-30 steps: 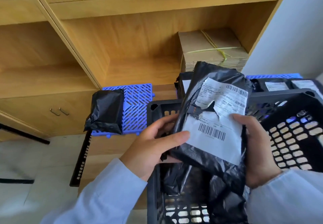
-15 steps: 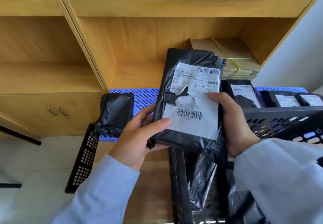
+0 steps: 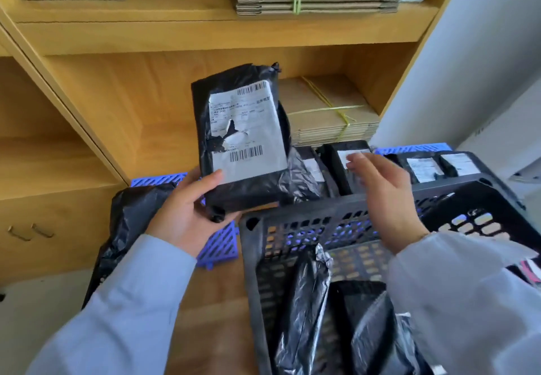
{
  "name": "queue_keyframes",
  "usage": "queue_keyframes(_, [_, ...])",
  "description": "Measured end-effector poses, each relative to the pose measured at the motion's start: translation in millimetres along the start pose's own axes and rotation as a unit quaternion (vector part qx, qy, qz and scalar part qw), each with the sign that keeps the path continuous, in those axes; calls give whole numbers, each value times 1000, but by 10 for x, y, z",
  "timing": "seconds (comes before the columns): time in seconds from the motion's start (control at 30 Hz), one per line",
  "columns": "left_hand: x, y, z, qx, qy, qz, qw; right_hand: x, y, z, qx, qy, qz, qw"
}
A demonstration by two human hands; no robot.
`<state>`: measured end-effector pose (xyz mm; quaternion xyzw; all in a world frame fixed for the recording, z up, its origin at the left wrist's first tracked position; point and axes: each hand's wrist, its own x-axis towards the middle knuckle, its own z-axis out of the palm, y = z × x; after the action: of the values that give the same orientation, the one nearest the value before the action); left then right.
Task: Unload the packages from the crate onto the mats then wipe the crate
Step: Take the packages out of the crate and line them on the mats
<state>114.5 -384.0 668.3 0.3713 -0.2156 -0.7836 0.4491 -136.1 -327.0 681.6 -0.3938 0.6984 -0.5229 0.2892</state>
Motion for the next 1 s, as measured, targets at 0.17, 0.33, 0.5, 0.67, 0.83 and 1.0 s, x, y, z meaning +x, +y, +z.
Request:
queue_keyframes(0.17, [805, -51, 80, 20, 32, -14, 999, 627, 574, -647, -315, 79, 38, 945])
queue_keyframes(0.33, [1421, -321, 195, 81, 54, -38, 995, 679, 1059, -787, -469, 44, 29, 881])
queue_keyframes(0.5, [1821, -585, 196, 90, 59, -46, 993, 721, 1193, -704, -455, 103, -9, 884])
queue_keyframes(0.67, [1848, -696, -28, 82, 35, -43, 995, 714, 1266, -689, -435, 131, -46, 890])
queue_keyframes(0.83, [1582, -722, -441, 93, 55, -57, 993, 724, 1287, -665, -420, 137, -61, 895])
queue_keyframes(1.0, [1342, -582, -406, 108, 28, -18, 994, 715, 1269, -673, -439, 114, -38, 890])
